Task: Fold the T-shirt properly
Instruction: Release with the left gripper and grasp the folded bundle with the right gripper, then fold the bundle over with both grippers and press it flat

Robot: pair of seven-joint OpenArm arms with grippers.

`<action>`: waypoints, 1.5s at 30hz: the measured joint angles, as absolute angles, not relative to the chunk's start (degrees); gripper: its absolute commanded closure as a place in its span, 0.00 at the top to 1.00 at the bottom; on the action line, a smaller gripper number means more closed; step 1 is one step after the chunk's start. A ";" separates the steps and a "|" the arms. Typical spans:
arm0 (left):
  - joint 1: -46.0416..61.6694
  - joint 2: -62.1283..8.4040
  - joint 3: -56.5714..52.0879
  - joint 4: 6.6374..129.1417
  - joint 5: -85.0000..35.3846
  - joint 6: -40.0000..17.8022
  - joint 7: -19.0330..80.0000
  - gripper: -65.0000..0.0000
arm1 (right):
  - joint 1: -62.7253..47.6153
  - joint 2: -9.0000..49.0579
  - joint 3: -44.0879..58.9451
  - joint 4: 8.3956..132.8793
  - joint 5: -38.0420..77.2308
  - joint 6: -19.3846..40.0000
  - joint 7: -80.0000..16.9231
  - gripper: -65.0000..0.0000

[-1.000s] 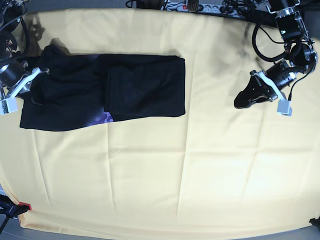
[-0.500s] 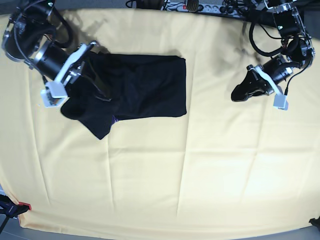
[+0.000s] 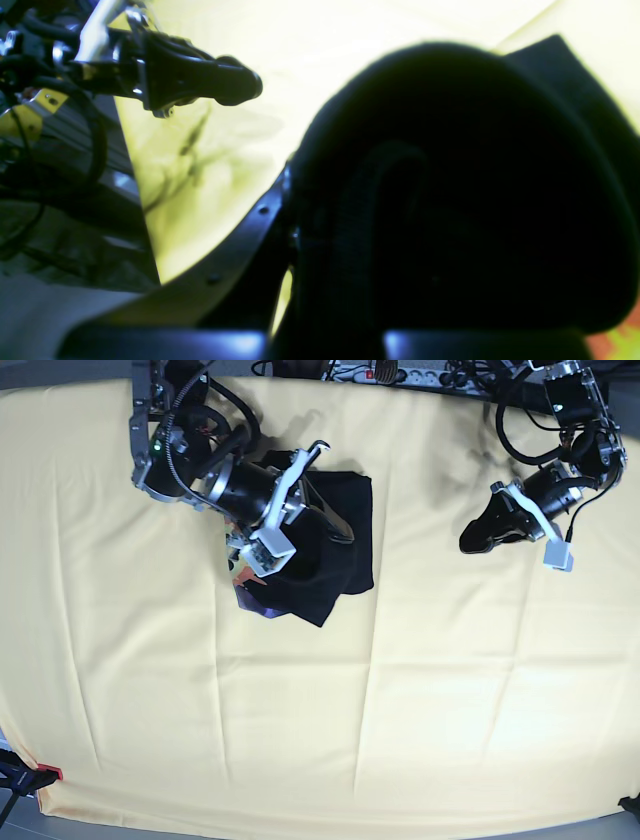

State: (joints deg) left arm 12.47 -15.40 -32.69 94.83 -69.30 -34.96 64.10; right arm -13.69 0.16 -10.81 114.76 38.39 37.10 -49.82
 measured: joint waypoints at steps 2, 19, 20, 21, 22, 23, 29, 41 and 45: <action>12.47 -15.42 -32.69 94.83 -69.30 -34.72 64.07 0.00 | -10.57 0.01 -14.63 110.76 38.37 37.45 -50.57 0.59; 12.34 -17.39 -32.69 94.80 -73.41 -36.67 65.39 0.00 | 1.08 0.08 -15.00 116.71 38.02 39.70 -55.48 0.33; 12.23 -18.09 -32.62 94.83 -76.03 -38.26 67.66 0.00 | 1.06 -0.01 -12.56 116.84 38.00 39.72 -55.07 0.19; 12.21 -18.72 -32.14 94.83 -79.40 -39.51 69.58 0.00 | 1.02 -0.01 -10.26 116.84 37.76 39.70 -54.59 0.03; 12.19 -19.38 -31.46 94.89 -82.89 -39.48 71.70 0.00 | 0.93 0.01 -7.99 116.84 37.32 39.66 -54.11 0.00; 12.10 -20.03 -30.50 95.29 -84.09 -39.53 73.41 0.00 | 0.93 0.10 -6.02 116.84 36.18 39.66 -53.08 0.00; 12.14 -21.65 -18.96 104.27 -83.26 -39.51 78.70 0.00 | 3.77 5.96 -4.45 109.62 31.44 38.26 -45.67 0.00; 11.90 -21.78 10.57 112.25 -49.95 -39.83 64.34 0.00 | 18.63 12.67 -16.21 82.89 31.55 39.86 -45.43 0.00; 11.86 -21.87 14.50 110.78 -36.69 -39.72 57.93 0.00 | 19.33 13.50 -21.15 80.20 31.24 39.72 -45.63 0.00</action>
State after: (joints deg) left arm 11.86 -21.87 14.50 110.78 -36.69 -39.72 57.93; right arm 19.33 13.50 -21.15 80.20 31.24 39.72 -45.63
